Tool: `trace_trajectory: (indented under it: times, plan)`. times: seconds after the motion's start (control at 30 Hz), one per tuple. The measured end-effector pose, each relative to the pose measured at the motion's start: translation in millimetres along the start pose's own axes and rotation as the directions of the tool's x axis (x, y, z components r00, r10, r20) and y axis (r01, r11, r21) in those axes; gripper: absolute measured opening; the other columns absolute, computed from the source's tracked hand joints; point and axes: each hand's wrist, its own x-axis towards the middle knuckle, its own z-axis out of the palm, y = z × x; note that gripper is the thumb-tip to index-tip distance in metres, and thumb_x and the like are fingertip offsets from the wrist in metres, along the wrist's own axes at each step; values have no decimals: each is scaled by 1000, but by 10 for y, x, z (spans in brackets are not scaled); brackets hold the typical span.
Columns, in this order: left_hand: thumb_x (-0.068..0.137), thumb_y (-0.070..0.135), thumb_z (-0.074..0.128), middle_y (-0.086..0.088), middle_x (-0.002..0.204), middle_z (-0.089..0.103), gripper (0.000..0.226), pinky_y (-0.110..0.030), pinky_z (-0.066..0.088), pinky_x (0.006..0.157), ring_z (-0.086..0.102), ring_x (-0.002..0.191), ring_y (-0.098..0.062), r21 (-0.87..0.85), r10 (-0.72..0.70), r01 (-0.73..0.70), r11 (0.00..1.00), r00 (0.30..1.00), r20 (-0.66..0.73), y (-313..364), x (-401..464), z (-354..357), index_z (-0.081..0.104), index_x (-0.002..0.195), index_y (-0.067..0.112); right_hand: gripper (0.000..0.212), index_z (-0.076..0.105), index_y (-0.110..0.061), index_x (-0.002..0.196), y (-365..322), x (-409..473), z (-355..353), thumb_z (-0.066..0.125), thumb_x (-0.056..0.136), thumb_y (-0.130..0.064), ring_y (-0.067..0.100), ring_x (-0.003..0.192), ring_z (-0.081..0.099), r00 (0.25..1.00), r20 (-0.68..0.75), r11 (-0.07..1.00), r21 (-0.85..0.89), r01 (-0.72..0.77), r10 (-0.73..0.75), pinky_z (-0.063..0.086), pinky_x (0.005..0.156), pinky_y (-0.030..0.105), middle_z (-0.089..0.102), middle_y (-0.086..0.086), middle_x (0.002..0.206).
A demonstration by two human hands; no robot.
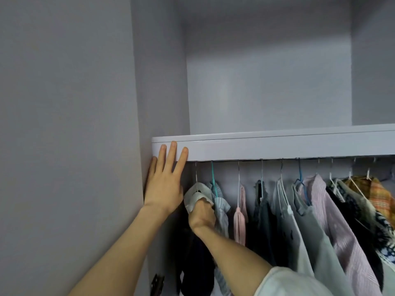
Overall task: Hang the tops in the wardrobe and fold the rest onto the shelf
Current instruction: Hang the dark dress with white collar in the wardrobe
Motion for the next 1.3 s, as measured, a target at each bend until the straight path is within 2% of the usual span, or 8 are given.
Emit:
trace_trajectory:
  times: [0.2,0.4,0.6,0.7,0.87,1.07,1.2,1.3]
  plan:
    - [84,13,50,-9,157,-18,90,-39,8,117,-14,145,-31,-89,-66,77,993,991,112,57,-138,-102,-9,151,23,43,38,-6,130,101,-332,3,50,89,-8,34,117,49,977,30,969,-125,213,-211,43,91,39,36,14,132]
    - [89,14,49,-4,159,-5,74,-42,24,112,-2,146,-24,-256,-116,169,952,971,209,245,-576,-533,10,151,24,47,37,-15,140,275,-969,-338,40,93,-19,25,123,38,876,24,859,-183,478,-482,32,102,35,36,5,135]
    - [88,11,54,-6,148,32,48,-36,34,106,32,134,-26,-449,-312,371,813,928,203,386,-1373,-1084,48,136,15,32,60,-5,116,550,-1814,-875,47,87,0,25,107,55,885,42,882,122,456,-464,42,94,32,56,9,114]
    - [88,6,55,-6,140,42,42,-18,30,98,40,128,-24,-505,-447,513,694,857,256,508,-1913,-1319,54,129,13,27,63,-2,107,736,-2241,-1065,48,87,5,22,102,57,871,116,864,241,441,-477,45,90,27,59,8,107]
    - [89,6,54,-2,131,49,38,-17,35,92,50,120,-22,-463,-481,621,633,783,394,719,-2716,-1715,56,126,14,25,62,-3,108,894,-2827,-1188,48,90,4,19,103,59,851,313,886,343,312,-421,42,86,17,63,7,110]
    - [89,8,57,-2,121,57,32,-12,34,88,56,112,-22,-311,-658,799,514,600,455,948,-3802,-2299,61,121,12,25,62,-3,108,1043,-3720,-1079,46,90,4,20,102,60,708,565,892,396,217,-423,43,89,23,65,7,109]
    - [91,11,56,-1,118,58,29,-9,35,80,60,105,-20,-176,-752,913,368,404,521,1168,-4663,-2750,62,120,15,21,63,-5,105,1206,-4406,-915,46,93,-2,19,95,63,454,747,874,426,235,-486,47,85,28,67,4,102]
    - [93,13,55,-1,121,59,30,-15,38,85,59,108,-18,-64,-828,964,257,254,499,1170,-5181,-3112,61,122,15,19,63,-11,101,1185,-4922,-799,45,95,-7,14,92,62,266,827,866,448,222,-495,46,80,20,67,-1,97]
